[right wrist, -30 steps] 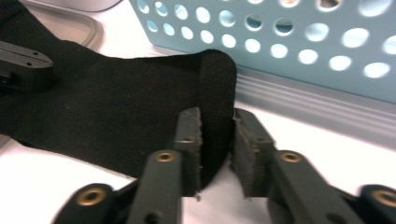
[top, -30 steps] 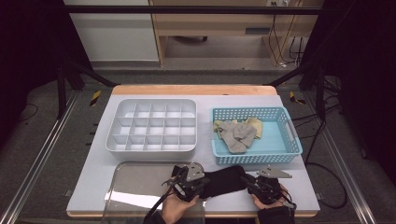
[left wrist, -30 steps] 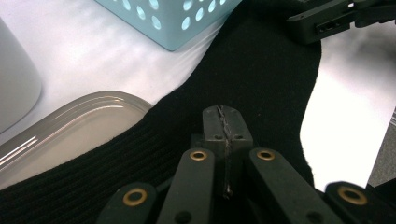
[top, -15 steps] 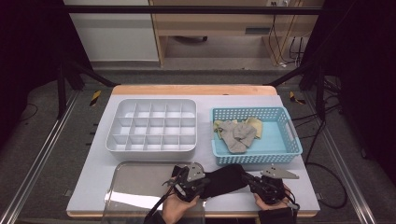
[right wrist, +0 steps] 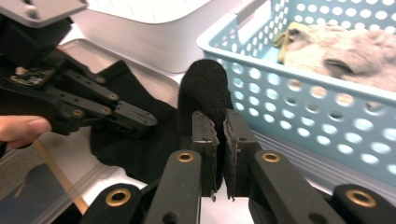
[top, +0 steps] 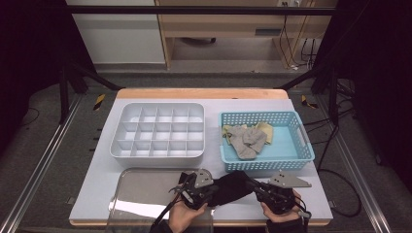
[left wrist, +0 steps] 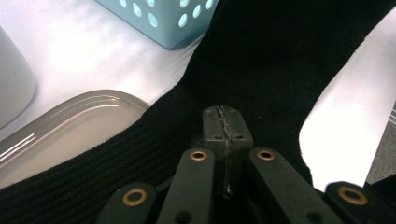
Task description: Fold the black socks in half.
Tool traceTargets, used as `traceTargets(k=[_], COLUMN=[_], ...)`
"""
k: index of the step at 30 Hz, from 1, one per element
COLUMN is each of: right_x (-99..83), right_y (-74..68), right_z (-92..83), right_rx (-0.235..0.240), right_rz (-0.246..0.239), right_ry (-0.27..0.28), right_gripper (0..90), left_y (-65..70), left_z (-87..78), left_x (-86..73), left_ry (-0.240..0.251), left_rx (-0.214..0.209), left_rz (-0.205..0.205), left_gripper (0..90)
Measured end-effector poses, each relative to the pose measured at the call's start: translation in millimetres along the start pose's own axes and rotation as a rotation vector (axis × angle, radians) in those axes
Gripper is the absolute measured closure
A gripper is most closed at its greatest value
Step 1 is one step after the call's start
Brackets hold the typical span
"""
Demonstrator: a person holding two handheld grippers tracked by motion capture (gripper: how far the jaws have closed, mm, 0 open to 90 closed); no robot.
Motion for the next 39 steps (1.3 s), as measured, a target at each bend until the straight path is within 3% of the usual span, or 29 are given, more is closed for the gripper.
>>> traceTargets(k=[5, 7, 13, 14, 16, 21, 25, 28, 34, 39], right_x=[4.6, 6.4, 8.2, 8.9, 11.2, 18.4, 23.4, 30.0, 36.3, 39.3], right_y=[-5.2, -9.0, -15.4, -16.9, -21.2, -35.9, -45.0, -59.7, -77.8, -95.6], right_z=[-0.3, -0.3, 3.6, 4.3, 6.0, 11.7, 17.0, 27.7, 49.1, 81.3], right_rx=[0.010, 0.023, 0.056, 0.057, 0.070, 0.121, 0.150, 0.180, 0.191, 0.180], right_rz=[-0.017, -0.023, -0.025, -0.029, -0.038, -0.059, -0.068, -0.087, -0.105, -0.114], right_ry=[0.010, 0.015, 0.011, 0.010, 0.009, 0.005, 0.000, -0.008, -0.028, -0.060], right_gripper=[85.0, 84.9, 84.7, 84.6, 84.6, 84.6, 84.6, 84.4, 84.0, 83.8], left_y=[-6.8, -21.1, -60.9, -60.9, -75.2, -84.0, -80.0, -76.3, -75.4, -74.8], left_z=[-20.0, -43.4, -80.5, -80.5, -88.1, -85.0, -77.4, -72.7, -71.8, -71.2], left_x=[5.8, 4.2, -24.4, -24.4, -42.4, -60.0, -62.6, -62.9, -63.3, -64.0], left_ry=[0.041, 0.073, 0.082, 0.082, 0.074, 0.036, 0.019, 0.011, 0.013, 0.014], left_rx=[-0.012, 0.014, 0.104, 0.104, 0.140, 0.145, 0.127, 0.126, 0.127, 0.126], left_rz=[-0.027, -0.041, -0.104, -0.104, -0.143, -0.172, -0.168, -0.153, -0.152, -0.154], left_gripper=[89.1, 89.1, 88.7, 88.7, 88.3, 88.0, 88.2, 88.4, 88.5, 88.5])
Point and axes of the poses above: each handheld gripper's, and its own axes: z roughly forward along the jaws, x roughly out of its top, y roughly to its right, the point moved 10 cm from there along z, roughly forward along the jaws, and after that the axes turned 5 degrees about -y, right-handed, at the moved point
